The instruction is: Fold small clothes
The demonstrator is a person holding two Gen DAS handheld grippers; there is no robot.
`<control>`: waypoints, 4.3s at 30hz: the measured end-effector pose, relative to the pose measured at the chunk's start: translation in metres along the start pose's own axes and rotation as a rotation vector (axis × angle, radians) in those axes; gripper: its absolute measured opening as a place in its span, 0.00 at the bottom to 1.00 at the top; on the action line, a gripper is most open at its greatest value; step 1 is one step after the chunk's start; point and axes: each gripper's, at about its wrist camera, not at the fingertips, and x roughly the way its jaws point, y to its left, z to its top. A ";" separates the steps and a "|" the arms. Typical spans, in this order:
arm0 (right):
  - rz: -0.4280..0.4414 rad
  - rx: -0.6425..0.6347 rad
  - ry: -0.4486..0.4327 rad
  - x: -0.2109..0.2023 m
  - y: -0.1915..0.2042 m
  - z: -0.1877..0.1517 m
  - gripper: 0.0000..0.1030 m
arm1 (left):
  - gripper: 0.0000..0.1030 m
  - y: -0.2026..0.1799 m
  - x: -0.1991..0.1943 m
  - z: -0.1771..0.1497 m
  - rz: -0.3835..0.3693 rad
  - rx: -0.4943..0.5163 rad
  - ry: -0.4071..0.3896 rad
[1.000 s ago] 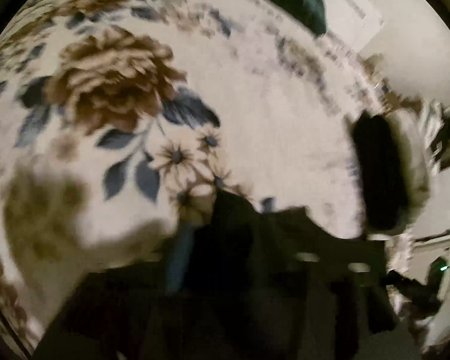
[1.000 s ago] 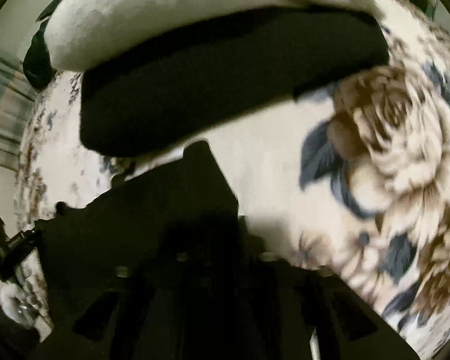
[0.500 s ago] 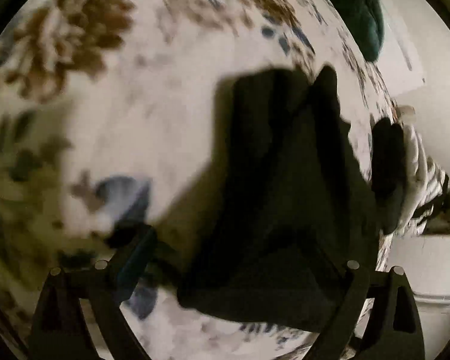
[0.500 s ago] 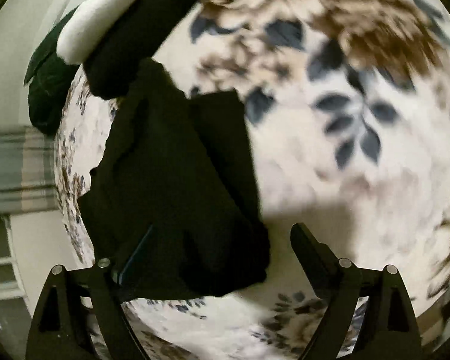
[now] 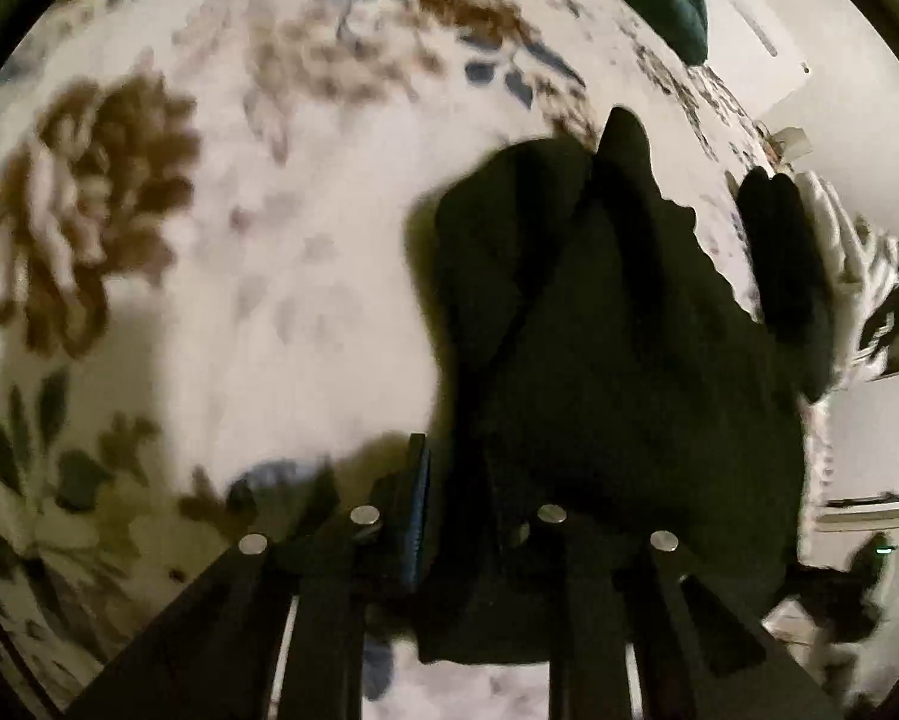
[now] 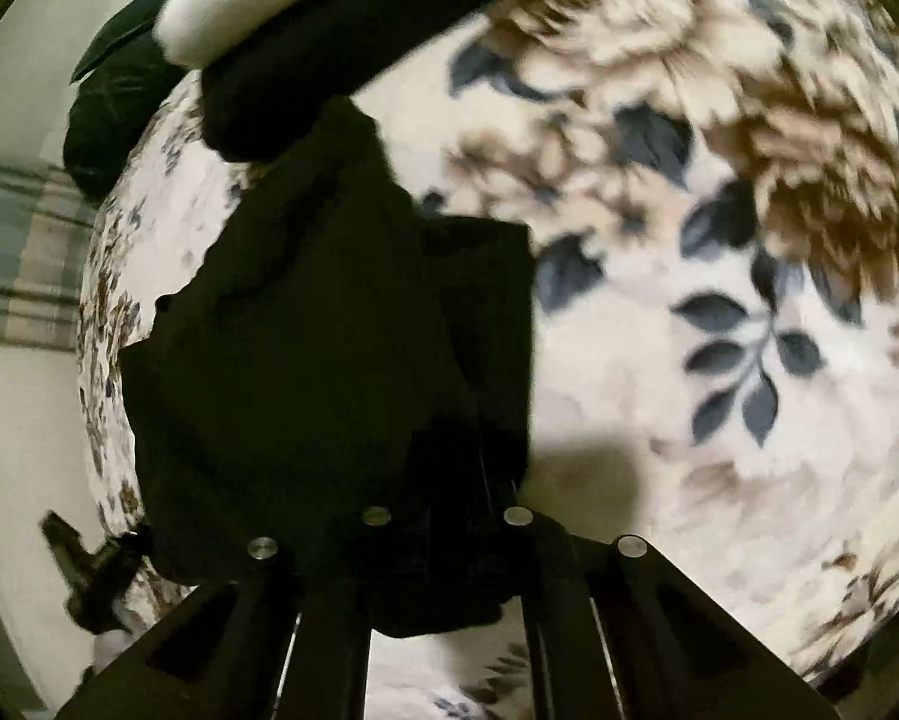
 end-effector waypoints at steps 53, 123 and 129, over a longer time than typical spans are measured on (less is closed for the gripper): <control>0.191 -0.029 0.050 0.054 0.054 0.157 0.34 | 0.68 -0.089 0.090 0.105 -0.561 0.013 0.190; 0.462 0.363 -0.044 0.074 -0.024 -0.041 0.95 | 0.91 -0.020 -0.016 -0.080 -0.184 -0.416 -0.149; 0.466 0.382 -0.032 0.074 -0.029 -0.038 0.95 | 0.98 -0.021 0.053 -0.068 -0.231 -0.494 -0.114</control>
